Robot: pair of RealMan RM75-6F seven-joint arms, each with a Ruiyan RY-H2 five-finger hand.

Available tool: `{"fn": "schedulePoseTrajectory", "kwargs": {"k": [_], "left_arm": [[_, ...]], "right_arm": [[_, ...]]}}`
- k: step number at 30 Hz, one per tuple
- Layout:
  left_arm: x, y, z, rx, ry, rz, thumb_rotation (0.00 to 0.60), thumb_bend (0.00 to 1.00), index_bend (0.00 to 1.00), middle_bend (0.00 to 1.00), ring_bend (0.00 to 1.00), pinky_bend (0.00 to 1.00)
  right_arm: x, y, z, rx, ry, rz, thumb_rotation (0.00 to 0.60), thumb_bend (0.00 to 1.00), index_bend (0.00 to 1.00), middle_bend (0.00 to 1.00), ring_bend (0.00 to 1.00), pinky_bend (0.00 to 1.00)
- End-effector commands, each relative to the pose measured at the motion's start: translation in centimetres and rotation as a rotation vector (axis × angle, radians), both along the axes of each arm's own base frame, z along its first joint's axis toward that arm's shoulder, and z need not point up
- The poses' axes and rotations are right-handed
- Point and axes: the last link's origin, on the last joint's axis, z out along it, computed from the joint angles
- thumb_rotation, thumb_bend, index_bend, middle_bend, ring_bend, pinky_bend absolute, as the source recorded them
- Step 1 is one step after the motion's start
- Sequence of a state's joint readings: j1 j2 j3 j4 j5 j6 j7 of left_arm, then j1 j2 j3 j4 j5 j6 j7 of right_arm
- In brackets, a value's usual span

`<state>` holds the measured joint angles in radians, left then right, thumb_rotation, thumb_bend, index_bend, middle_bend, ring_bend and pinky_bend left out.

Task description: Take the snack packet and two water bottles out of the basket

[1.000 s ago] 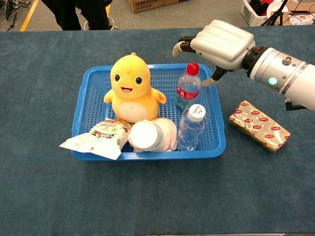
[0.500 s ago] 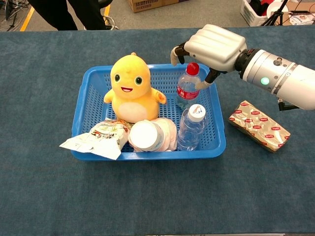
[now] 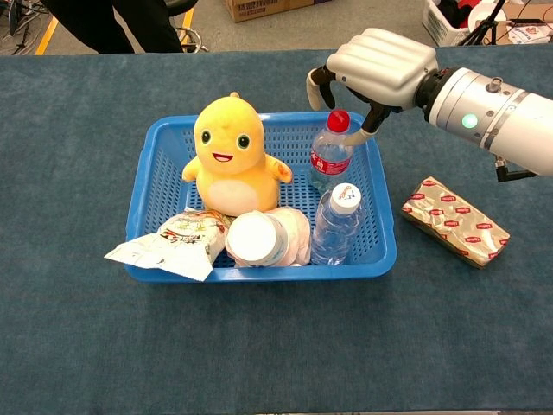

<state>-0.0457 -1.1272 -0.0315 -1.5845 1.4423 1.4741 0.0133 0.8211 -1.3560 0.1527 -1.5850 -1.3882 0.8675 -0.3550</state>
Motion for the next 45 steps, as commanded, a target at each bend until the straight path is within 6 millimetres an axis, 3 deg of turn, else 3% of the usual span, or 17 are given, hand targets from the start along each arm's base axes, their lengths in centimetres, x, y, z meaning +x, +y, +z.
{"fn": "schedulePoseTrajectory", "kwargs": {"k": [1, 13, 25, 39, 45], "left_arm": [[0.0, -0.1, 0.0, 0.001, 0.0, 0.001, 0.6, 0.14, 0.41, 0.29, 0.21, 0.39], [-0.3, -0.2, 0.1, 0.006, -0.007, 0.007, 0.6, 0.14, 0.41, 0.29, 0.21, 0.39], [-0.2, -0.2, 0.1, 0.003, -0.006, 0.006, 0.6, 0.14, 0.41, 0.29, 0.21, 0.39], [0.0, 0.1, -0.1, -0.002, -0.005, -0.002, 0.6, 0.14, 0.41, 0.29, 0.21, 0.39], [0.2, 0.3, -0.2, -0.004, -0.004, -0.006, 0.6, 0.14, 0.41, 0.29, 0.21, 0.39]], "right_arm": [[0.0, -0.1, -0.3, 0.011, -0.001, -0.012, 0.6, 0.0, 0.45, 0.53, 0.73, 0.92], [0.2, -0.4, -0.6, 0.039, -0.019, -0.036, 0.6, 0.0, 0.5, 0.59, 0.75, 0.93], [0.1, -0.4, -0.3, 0.046, -0.027, -0.049, 0.6, 0.08, 0.61, 0.65, 0.76, 0.93], [0.5, -0.1, 0.9, 0.031, -0.042, -0.047, 0.6, 0.11, 0.65, 0.68, 0.77, 0.94], [1.2, 0.4, 2.4, 0.007, -0.062, -0.028, 0.6, 0.11, 0.65, 0.68, 0.77, 0.94]]}}
